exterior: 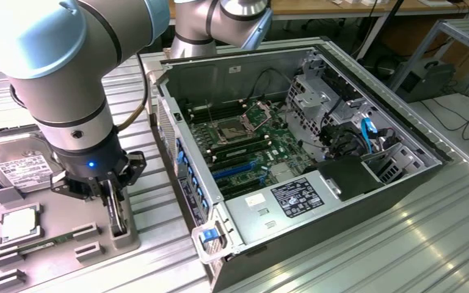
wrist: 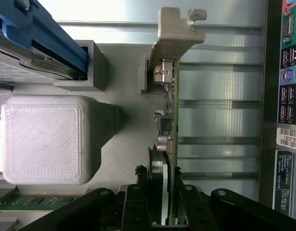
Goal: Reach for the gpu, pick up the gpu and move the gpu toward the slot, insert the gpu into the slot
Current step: 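Pick up the gpu and move the gpu toward the slot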
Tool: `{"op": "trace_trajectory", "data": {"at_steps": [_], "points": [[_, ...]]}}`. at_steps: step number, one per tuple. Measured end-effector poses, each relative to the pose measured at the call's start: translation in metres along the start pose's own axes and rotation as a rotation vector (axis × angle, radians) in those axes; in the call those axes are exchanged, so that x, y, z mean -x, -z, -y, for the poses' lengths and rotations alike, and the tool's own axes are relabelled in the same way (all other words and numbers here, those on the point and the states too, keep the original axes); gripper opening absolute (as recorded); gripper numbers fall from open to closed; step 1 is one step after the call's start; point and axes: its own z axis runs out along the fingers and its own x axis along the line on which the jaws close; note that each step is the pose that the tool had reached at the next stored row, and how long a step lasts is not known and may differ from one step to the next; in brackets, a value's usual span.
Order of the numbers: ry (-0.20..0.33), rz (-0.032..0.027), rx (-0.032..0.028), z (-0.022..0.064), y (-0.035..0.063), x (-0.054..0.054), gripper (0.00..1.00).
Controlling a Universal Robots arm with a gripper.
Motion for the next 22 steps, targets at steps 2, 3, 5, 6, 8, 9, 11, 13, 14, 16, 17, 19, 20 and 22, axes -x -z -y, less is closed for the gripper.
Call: {"op": "trace_trajectory", "data": {"at_steps": [2,3,5,6,8,9,11,13,14,16,17,19,20,22], "points": [[0.000,0.0000,0.0000,0.0000,0.0000,0.0000,0.28],[0.000,0.0000,0.0000,0.0000,0.0000,0.0000,0.28],[0.000,0.0000,0.0000,0.0000,0.0000,0.0000,0.28],[0.000,0.0000,0.0001,0.0000,0.0000,0.0000,0.28],[0.000,0.0000,0.0000,0.0000,0.0000,0.0000,0.28],[0.000,0.0000,0.0000,0.0000,0.0000,0.0000,0.28],[0.000,0.0000,0.0000,0.0000,0.0000,0.0000,0.28],[0.000,0.0000,0.0000,0.0000,0.0000,0.0000,0.28],[0.000,-0.0001,0.0000,0.0000,0.0000,0.0000,0.28],[0.000,-0.0003,0.0002,0.0000,0.0008,-0.0001,0.28],[0.000,-0.0002,0.0010,0.0000,0.0018,-0.0001,0.28],[0.000,0.0000,0.0017,0.0000,0.0044,-0.0001,0.28],[0.000,0.0000,0.0020,-0.0001,0.0058,-0.0001,0.28],[0.000,0.0000,0.0022,-0.0001,0.0096,0.0000,0.28]]}}
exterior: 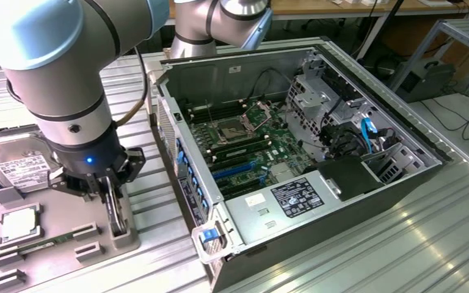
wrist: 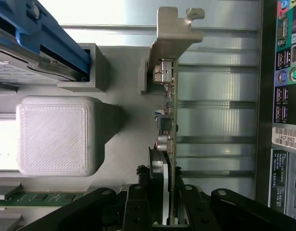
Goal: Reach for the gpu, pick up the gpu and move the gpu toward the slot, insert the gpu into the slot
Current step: 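Pick up the gpu and move the gpu toward the slot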
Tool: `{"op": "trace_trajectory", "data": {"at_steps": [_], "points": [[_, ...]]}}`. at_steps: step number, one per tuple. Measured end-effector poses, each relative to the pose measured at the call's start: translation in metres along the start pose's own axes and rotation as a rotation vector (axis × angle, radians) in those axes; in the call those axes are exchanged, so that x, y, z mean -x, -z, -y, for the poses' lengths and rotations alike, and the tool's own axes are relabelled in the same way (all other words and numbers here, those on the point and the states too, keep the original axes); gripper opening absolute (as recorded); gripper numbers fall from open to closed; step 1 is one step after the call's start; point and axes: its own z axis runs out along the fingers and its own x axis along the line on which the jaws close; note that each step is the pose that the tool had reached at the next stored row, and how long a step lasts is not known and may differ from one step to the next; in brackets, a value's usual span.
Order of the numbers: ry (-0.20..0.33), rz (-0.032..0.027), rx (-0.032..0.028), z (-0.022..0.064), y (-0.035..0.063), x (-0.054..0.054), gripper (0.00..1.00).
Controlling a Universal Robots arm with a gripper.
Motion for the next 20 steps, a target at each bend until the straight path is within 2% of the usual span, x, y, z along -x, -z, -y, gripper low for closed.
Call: {"op": "trace_trajectory", "data": {"at_steps": [7,20], "points": [[0.000,0.0000,0.0057,-0.0002,0.0177,0.000,0.28],[0.000,-0.0002,0.0065,-0.0008,0.0557,0.002,0.28]]}}
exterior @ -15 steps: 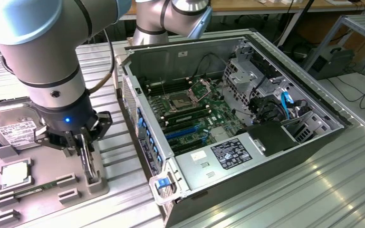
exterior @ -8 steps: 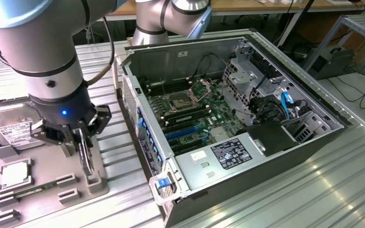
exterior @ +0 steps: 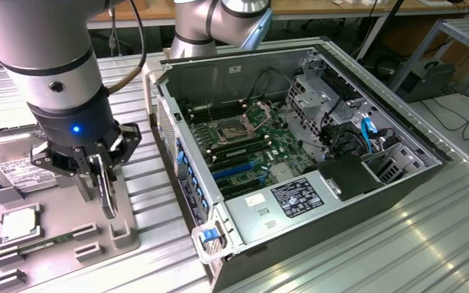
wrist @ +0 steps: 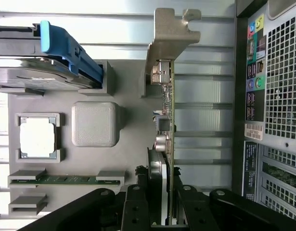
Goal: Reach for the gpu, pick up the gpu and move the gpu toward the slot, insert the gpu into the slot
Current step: 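Pick up the gpu and move the gpu toward the slot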
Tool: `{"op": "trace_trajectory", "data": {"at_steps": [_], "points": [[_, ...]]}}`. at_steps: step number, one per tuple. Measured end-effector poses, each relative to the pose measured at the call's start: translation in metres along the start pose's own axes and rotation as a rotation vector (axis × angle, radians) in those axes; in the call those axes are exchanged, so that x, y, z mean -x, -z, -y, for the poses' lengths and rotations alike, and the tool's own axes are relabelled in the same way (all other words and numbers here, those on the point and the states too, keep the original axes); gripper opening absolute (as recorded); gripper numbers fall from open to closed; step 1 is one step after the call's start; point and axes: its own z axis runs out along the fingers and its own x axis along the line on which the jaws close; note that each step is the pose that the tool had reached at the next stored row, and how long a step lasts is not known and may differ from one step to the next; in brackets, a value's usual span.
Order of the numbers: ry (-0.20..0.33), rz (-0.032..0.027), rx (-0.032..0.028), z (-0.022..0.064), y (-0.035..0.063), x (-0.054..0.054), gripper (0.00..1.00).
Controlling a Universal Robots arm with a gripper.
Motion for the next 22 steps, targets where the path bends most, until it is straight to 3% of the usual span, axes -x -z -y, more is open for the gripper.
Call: {"op": "trace_trajectory", "data": {"at_steps": [13,22], "points": [[0.000,-0.0008,0.0018,-0.0010,0.0485,0.001,0.28],[0.000,-0.0014,0.0028,-0.0016,0.0766,0.002,0.28]]}}
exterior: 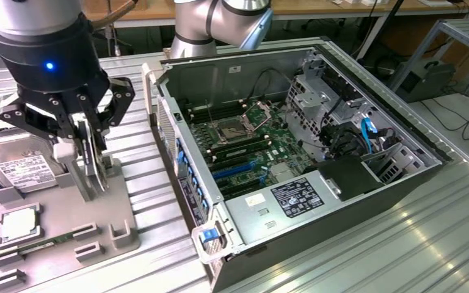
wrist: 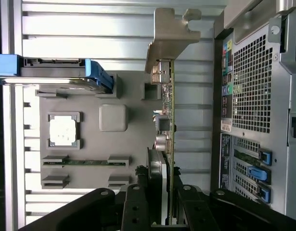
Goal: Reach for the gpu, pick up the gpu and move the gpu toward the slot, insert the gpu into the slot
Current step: 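Pick up the gpu and move the gpu toward the slot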
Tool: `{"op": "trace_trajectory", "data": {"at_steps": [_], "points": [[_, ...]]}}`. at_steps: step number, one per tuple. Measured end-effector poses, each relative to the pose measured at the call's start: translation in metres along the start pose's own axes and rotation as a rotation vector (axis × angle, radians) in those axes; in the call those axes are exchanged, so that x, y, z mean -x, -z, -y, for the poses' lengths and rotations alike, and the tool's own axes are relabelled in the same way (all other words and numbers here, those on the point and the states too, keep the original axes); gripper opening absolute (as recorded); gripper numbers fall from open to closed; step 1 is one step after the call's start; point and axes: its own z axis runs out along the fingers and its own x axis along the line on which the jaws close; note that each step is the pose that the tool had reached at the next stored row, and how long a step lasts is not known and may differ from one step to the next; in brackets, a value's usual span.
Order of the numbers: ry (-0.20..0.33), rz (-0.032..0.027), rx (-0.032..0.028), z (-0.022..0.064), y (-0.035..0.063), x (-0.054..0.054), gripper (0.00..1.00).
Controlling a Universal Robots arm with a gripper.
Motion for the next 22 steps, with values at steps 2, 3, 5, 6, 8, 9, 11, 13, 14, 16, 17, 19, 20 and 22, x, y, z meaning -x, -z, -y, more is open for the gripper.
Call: {"op": "trace_trajectory", "data": {"at_steps": [2,3,5,6,8,9,11,13,14,16,17,19,20,22], "points": [[0.000,-0.0002,0.0001,-0.0002,0.0067,0.000,0.28],[0.000,-0.0002,0.0002,-0.0002,0.0098,0.000,0.28],[0.000,-0.0002,0.0003,-0.0004,0.0159,0.000,0.28],[0.000,-0.0004,0.0003,-0.0005,0.0191,0.001,0.28],[0.000,-0.0005,0.0004,-0.0006,0.0251,0.001,0.28],[0.000,-0.0005,0.0005,-0.0007,0.0283,0.001,0.28],[0.000,-0.0006,0.0007,-0.0008,0.0346,0.001,0.28],[0.000,-0.0008,0.0009,-0.0010,0.0434,0.001,0.28],[0.000,-0.0009,0.0010,-0.0011,0.0463,0.001,0.28],[0.000,-0.0008,0.0012,-0.0013,0.0542,0.001,0.28],[0.000,-0.0008,0.0013,-0.0014,0.0568,0.002,0.28],[0.000,-0.0010,0.0013,-0.0014,0.0615,0.002,0.28],[0.000,-0.0008,0.0014,-0.0014,0.0615,0.002,0.28],[0.000,-0.0008,0.0014,-0.0014,0.0615,0.002,0.28]]}}
